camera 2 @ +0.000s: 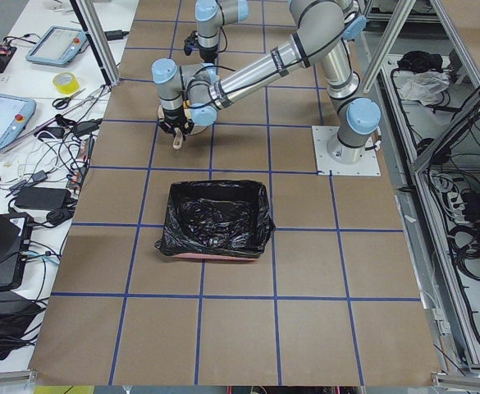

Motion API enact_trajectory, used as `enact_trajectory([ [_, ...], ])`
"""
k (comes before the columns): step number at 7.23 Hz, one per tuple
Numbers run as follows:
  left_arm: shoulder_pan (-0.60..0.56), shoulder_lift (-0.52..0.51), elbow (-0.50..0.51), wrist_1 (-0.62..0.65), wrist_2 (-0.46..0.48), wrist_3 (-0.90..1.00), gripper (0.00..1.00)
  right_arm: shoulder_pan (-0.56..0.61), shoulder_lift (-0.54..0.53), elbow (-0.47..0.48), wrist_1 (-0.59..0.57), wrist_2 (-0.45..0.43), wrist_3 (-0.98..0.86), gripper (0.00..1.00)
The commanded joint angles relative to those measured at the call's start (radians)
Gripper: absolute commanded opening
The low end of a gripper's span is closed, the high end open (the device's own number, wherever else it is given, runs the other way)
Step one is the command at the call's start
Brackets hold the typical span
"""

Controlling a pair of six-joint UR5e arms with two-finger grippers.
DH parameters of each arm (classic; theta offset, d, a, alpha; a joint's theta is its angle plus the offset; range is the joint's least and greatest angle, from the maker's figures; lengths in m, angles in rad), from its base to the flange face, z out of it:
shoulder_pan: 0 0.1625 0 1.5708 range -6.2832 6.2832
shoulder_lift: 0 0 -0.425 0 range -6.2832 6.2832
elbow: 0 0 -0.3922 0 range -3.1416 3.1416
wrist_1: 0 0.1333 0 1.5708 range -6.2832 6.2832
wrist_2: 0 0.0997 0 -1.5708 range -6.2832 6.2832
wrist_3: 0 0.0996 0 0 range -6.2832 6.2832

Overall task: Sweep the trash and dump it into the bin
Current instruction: 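Sweep the brown potato into the dustpan with the right-held brush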

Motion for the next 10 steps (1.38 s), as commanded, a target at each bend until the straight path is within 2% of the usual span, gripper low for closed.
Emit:
enact_trajectory([
  [1,0.0,0.0,0.001,-0.001,0.002,-0.002,0.0,0.014,0.018,-0.001,-0.011,0.01,0.063,0.0],
  [3,0.0,-0.002,0.003,-0.001,0.007,-0.006,0.0,0.049,0.033,-0.01,-0.013,0.013,0.139,0.0],
  [5,-0.002,-0.002,0.004,-0.001,0.008,-0.006,0.0,0.065,0.045,-0.017,-0.056,0.073,0.204,0.0],
  [10,-0.021,0.0,0.006,-0.001,0.016,-0.006,0.0,0.131,0.051,-0.059,-0.119,0.093,0.212,0.0],
])
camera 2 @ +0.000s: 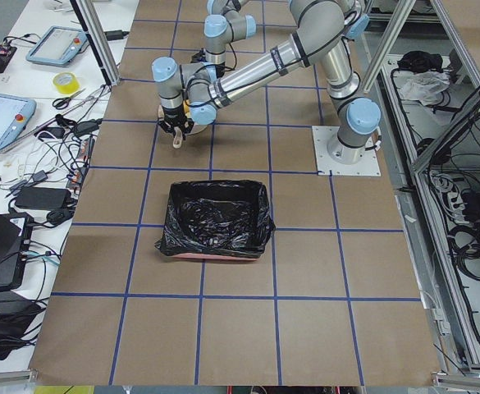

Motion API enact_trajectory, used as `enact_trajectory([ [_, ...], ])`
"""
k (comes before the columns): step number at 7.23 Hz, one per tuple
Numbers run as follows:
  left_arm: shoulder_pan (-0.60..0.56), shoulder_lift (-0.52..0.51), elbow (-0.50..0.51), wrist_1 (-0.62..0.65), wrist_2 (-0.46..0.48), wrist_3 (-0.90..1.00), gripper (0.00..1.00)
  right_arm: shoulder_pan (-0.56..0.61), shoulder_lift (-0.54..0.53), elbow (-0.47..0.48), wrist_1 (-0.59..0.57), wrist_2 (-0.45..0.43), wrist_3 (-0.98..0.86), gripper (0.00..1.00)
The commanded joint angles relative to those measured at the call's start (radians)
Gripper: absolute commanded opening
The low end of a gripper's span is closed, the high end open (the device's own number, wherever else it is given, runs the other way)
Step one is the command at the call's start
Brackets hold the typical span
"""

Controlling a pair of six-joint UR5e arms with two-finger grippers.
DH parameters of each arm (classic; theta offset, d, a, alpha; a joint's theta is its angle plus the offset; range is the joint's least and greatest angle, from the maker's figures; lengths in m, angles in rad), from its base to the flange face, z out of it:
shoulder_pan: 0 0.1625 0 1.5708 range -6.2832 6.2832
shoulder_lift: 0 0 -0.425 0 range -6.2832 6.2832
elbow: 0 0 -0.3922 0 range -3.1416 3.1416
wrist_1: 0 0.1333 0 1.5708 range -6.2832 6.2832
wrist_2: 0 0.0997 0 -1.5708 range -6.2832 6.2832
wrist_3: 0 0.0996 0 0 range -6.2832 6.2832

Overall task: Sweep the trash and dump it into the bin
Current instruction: 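Sweep the brown potato into the dustpan with the right-held brush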

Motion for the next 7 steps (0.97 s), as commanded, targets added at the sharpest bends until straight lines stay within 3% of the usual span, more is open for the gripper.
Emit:
enact_trajectory([
  [1,-0.007,-0.001,0.001,0.0,0.002,0.0,0.0,0.04,0.003,-0.016,-0.01,0.002,0.009,0.0],
  [7,-0.007,-0.002,0.003,0.0,0.001,0.002,0.0,0.005,-0.023,-0.022,-0.01,-0.013,-0.028,0.0],
])
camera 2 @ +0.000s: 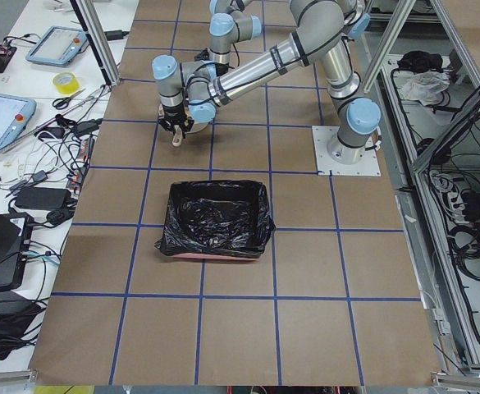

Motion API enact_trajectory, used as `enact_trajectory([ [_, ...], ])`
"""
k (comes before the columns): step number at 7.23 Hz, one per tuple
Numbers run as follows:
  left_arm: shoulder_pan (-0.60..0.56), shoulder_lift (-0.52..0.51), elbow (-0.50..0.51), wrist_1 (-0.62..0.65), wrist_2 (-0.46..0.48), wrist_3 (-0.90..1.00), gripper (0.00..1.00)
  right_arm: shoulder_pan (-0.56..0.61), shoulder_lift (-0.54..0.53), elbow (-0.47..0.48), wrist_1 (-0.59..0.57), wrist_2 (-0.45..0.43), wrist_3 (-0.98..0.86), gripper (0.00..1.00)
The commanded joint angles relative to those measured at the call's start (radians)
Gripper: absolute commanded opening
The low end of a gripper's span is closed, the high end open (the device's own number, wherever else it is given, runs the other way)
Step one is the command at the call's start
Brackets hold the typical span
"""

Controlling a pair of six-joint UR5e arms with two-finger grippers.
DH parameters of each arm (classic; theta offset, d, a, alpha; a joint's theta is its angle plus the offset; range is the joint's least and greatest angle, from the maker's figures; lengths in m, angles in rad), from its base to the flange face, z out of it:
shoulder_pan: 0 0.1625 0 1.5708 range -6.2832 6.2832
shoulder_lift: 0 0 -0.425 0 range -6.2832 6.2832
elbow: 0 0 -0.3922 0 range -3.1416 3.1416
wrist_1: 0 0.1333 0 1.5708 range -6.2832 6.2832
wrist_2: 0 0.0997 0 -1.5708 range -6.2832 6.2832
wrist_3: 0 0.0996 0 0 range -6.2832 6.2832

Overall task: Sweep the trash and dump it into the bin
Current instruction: 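Lift the loaded dustpan with the left gripper while the right withdraws the brush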

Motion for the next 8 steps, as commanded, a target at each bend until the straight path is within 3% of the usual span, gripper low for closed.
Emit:
enact_trajectory([
  [1,0.0,0.001,0.0,0.0,-0.002,-0.001,0.0,-0.036,-0.023,0.004,0.013,-0.007,-0.012,0.0],
  [3,0.0,0.001,0.0,0.0,-0.005,-0.001,0.0,-0.061,-0.056,0.007,0.106,-0.045,-0.076,0.0],
  [6,0.014,0.021,-0.015,0.0,-0.066,0.0,0.0,-0.264,-0.223,0.035,0.4,-0.068,-0.346,0.0],
  [8,0.043,0.042,-0.018,-0.011,-0.189,-0.003,0.0,-0.41,-0.334,0.178,0.386,-0.154,-0.554,0.0],
])
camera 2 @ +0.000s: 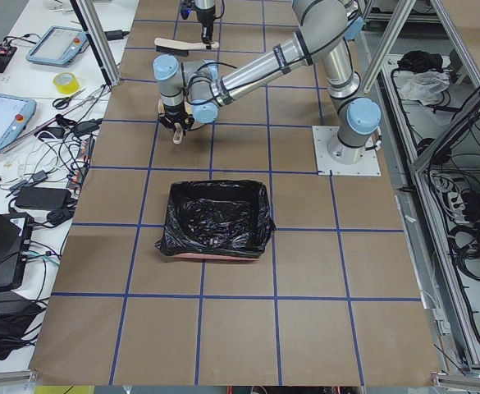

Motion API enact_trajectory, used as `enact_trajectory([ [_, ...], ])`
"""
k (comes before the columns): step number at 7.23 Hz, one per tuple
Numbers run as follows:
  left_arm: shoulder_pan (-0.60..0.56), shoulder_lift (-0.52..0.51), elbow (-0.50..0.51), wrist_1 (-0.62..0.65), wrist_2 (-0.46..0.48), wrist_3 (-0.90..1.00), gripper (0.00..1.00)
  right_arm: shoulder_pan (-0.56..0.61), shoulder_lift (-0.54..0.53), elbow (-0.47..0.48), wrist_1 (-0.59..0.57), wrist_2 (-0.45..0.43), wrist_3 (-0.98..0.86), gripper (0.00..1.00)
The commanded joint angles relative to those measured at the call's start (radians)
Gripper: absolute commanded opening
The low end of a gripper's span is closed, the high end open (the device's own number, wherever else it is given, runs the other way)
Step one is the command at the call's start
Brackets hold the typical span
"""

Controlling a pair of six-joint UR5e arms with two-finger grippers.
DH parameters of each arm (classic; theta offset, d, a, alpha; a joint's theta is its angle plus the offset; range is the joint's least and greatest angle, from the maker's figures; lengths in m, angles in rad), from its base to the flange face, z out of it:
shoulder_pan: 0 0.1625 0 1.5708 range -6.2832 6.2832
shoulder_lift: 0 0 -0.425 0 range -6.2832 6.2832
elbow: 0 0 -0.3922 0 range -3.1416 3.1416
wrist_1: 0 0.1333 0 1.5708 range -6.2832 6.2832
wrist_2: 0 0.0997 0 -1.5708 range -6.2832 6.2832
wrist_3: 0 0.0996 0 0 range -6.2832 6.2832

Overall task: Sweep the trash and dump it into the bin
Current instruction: 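Lift the loaded dustpan with the left gripper while the right withdraws the brush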

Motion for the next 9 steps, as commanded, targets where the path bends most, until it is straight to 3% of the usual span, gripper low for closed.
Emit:
enact_trajectory([
  [1,0.057,0.024,-0.004,-0.017,-0.189,-0.002,0.0,-0.162,-0.116,0.152,-0.025,-0.047,-0.218,0.0],
  [2,0.116,0.033,0.0,-0.127,-0.324,-0.014,0.0,-0.237,-0.143,0.198,-0.068,-0.059,-0.324,0.0],
  [3,0.173,0.053,0.009,-0.193,-0.372,0.0,0.0,-0.33,-0.157,0.238,-0.091,-0.054,-0.392,0.0],
  [6,0.214,0.121,0.011,-0.287,-0.356,0.01,0.0,-0.544,-0.166,0.344,-0.265,-0.044,-0.744,0.0],
  [9,0.343,0.173,0.026,-0.365,-0.269,0.125,0.0,-0.647,-0.152,0.475,-0.449,0.001,-0.822,0.0],
])
